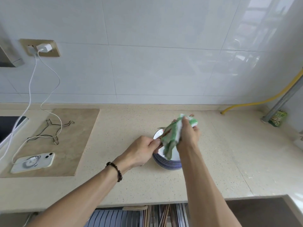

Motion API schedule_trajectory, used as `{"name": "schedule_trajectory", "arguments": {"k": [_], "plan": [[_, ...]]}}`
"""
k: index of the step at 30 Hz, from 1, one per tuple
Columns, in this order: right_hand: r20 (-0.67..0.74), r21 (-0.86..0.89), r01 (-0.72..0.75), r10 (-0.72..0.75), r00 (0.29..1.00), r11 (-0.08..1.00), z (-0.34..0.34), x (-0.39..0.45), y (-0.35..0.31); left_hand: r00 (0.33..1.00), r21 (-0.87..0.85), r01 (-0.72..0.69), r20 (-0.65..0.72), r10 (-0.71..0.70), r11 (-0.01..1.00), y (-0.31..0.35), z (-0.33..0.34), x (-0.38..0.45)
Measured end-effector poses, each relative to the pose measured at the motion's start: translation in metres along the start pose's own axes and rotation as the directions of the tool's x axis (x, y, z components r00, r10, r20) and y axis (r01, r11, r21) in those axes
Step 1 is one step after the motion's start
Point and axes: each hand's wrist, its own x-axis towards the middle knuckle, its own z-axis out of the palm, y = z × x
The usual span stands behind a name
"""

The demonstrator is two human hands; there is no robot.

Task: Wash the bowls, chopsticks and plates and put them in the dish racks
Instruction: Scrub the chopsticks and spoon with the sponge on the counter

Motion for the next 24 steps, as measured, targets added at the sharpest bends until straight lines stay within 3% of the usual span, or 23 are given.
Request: {"name": "schedule_trajectory", "arguments": {"k": [3,8,13,15,20,24], "plan": [[-0.131,0.004,-0.011,0.012,0.991,1.0,0.002,0.016,-0.011,0.998,0.101,-0.023,-0.049,0.028,0.995,0.004,-0.004,0.001],[-0.04,-0.048,-0.027,0.025,0.999,0.998,0.025,-0.004,0.017,0.988,0.241,-0.053,-0.13,0.087,0.969,0.015,0.008,0.021],[-0.112,-0.031,0.003,-0.006,0.994,1.0,0.022,0.017,-0.013,0.979,0.28,-0.113,-0.133,0.155,0.953,0.01,0.003,0.017],[-0.136,-0.023,0.0,-0.003,0.991,1.0,0.021,0.019,-0.015,0.981,0.304,-0.097,-0.134,0.143,0.948,0.006,0.002,0.016],[-0.043,-0.12,-0.033,0.028,0.999,0.992,0.028,0.0,0.016,0.981,0.301,-0.005,-0.185,0.064,0.953,0.005,0.011,0.025],[-0.108,-0.139,-0.008,-0.007,0.994,0.99,0.026,0.013,-0.005,0.981,0.336,-0.05,-0.16,0.109,0.941,0.008,0.01,0.022]]}}
